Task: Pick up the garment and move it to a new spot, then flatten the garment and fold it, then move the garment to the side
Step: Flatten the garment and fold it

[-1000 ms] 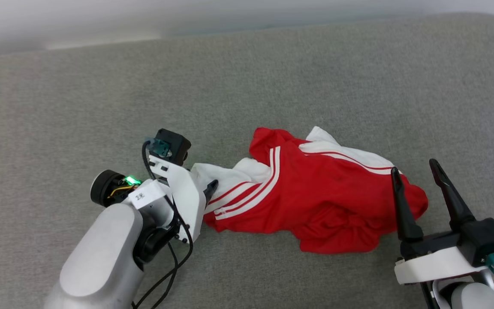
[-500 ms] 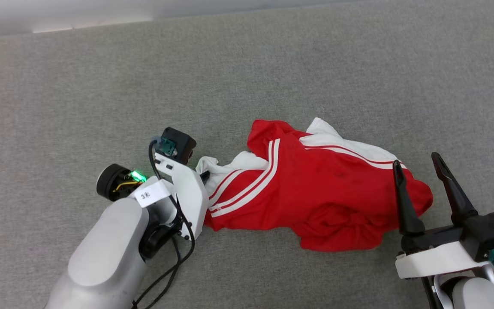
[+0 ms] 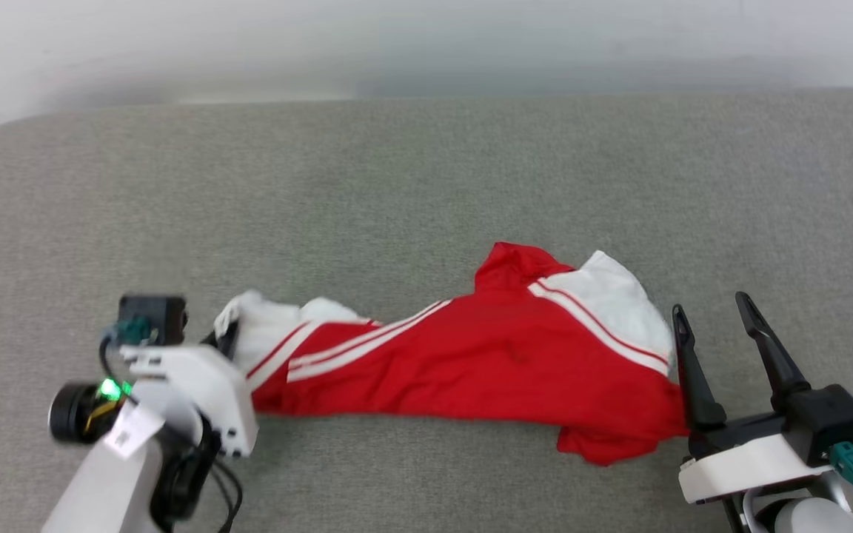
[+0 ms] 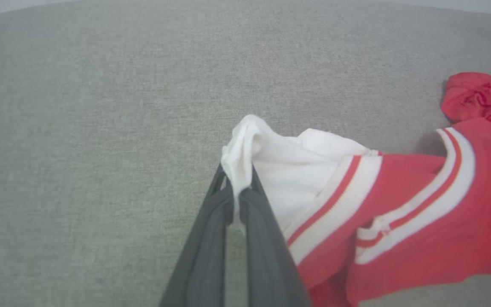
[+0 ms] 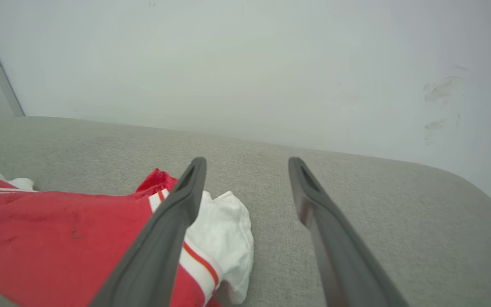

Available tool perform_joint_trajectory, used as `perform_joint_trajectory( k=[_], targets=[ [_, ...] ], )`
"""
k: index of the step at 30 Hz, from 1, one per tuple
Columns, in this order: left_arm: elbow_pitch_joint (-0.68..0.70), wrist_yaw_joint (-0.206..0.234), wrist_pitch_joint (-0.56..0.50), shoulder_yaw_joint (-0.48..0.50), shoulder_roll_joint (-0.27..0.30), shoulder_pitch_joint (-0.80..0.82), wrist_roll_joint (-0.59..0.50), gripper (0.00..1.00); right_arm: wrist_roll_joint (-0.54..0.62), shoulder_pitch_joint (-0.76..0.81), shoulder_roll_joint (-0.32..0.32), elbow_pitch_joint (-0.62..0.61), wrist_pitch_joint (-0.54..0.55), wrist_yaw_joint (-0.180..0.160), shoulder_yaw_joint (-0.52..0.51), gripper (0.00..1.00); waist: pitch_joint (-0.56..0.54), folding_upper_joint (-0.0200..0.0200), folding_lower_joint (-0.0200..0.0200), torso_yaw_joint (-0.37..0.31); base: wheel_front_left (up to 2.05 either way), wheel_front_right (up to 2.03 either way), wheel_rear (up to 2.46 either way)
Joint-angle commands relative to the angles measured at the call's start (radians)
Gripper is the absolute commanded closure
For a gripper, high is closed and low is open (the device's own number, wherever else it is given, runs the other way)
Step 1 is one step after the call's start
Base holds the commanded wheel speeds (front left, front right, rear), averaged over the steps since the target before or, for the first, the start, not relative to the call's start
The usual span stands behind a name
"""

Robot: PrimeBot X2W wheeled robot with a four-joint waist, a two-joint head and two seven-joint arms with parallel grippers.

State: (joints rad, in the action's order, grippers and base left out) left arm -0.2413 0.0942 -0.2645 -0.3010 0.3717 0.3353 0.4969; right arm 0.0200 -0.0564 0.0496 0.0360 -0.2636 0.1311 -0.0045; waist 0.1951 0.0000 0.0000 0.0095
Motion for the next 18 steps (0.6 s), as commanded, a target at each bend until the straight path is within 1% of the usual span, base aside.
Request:
perform_joint_trajectory(
  k=[1,3,5,6,7,8,11,14,18],
  targets=[
    [0.017,0.017,0.011,0.013,0.008,-0.052,0.010,1.00,-0.004,0.016,0.001,0.006,-0.002,-0.001,-0.001,0.00,-0.023,0.0000,0.0000,0.020,0.00,0.00,0.00],
    [0.032,0.030,0.013,0.020,0.012,-0.118,0.020,1.00,-0.005,0.018,0.001,0.013,-0.002,-0.001,-0.001,0.00,-0.033,0.0000,0.0000,0.025,0.00,0.00,0.00],
    [0.042,0.030,0.007,0.017,0.000,-0.176,0.043,1.00,-0.005,0.019,0.001,0.017,-0.002,-0.001,-0.003,0.00,-0.042,0.0000,0.0000,0.030,0.00,0.00,0.00],
    [0.045,0.028,0.005,0.013,-0.003,-0.200,0.050,0.60,-0.006,0.021,0.001,0.019,-0.002,-0.001,-0.003,0.00,-0.046,0.0000,0.0000,0.032,0.00,0.00,0.00],
    [0.044,0.028,0.008,0.010,-0.001,-0.219,0.050,0.34,-0.007,0.024,0.001,0.023,-0.002,-0.001,-0.004,0.00,-0.050,0.0000,0.0000,0.034,0.00,0.00,0.00],
    [0.044,0.036,0.017,0.012,-0.001,-0.232,0.047,0.00,-0.007,0.027,0.001,0.026,-0.002,-0.001,-0.003,0.00,-0.055,0.0000,0.0000,0.035,0.00,0.00,0.00],
    [0.044,0.045,0.056,0.013,-0.009,-0.258,0.040,0.00,-0.005,0.032,0.001,0.037,-0.002,-0.001,-0.004,0.00,-0.067,0.0000,0.0000,0.040,0.00,0.00,0.00],
    [0.056,0.046,0.121,0.023,-0.008,-0.248,0.022,0.00,0.002,0.032,0.001,0.043,-0.002,-0.001,-0.003,0.00,-0.077,0.0000,0.0000,0.042,0.00,0.00,0.00],
    [0.092,0.017,0.255,0.028,0.014,-0.221,-0.021,0.00,0.007,0.030,0.001,0.039,-0.002,-0.001,-0.009,0.00,-0.091,0.0000,0.0000,0.046,0.00,0.00,0.00]
  ],
)
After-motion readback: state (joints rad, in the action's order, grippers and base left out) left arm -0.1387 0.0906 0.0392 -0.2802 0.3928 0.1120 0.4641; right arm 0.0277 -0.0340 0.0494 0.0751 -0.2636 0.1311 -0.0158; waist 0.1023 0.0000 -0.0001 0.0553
